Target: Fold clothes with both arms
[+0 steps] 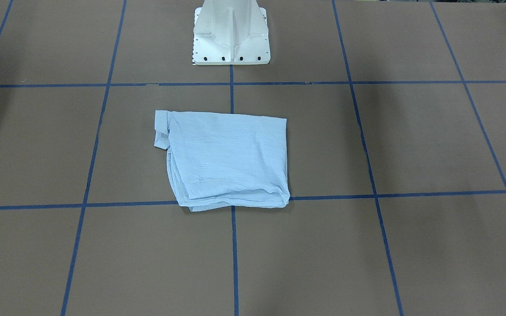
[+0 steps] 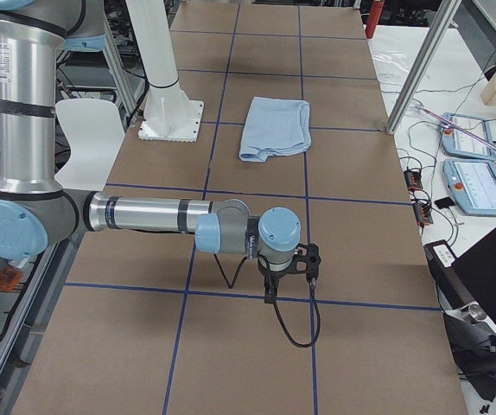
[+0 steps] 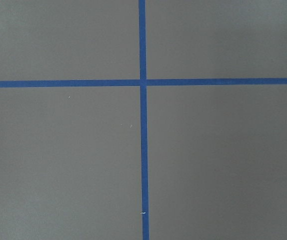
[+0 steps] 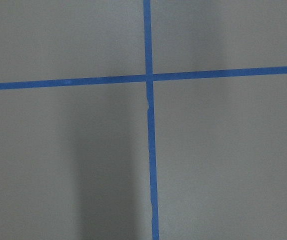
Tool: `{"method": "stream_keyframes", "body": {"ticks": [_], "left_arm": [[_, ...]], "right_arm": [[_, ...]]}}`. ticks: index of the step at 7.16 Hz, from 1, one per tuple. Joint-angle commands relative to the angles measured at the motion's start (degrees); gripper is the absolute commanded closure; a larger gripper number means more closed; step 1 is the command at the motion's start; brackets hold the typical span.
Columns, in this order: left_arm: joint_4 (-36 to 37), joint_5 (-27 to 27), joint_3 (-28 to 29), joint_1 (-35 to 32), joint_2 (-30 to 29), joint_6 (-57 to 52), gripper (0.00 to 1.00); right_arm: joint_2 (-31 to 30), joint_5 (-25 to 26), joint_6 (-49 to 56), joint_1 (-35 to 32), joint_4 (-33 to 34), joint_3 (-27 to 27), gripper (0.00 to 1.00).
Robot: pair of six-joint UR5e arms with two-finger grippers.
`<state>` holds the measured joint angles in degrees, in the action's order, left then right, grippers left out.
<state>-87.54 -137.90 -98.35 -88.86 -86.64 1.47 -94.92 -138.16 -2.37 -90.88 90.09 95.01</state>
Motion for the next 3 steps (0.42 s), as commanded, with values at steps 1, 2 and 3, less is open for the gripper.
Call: {"method": "stream_keyframes", "body": {"ticks": [1, 2, 3], "left_arm": [[0.00, 0.00, 0.00, 0.00, -0.02, -0.06, 0.01], [0.00, -0.09, 0.00, 0.00, -0.02, -0.15, 0.01], [-0.09, -0.09, 0.00, 0.00, -0.02, -0.23, 0.01]], "right_arm": [[-0.09, 0.00, 0.00, 0.00, 0.00, 0.00, 0.00], [-0.09, 0.00, 0.00, 0.00, 0.00, -0.09, 0.00], [-0.09, -0.09, 0.00, 0.00, 0.00, 0.00, 0.00]]}}
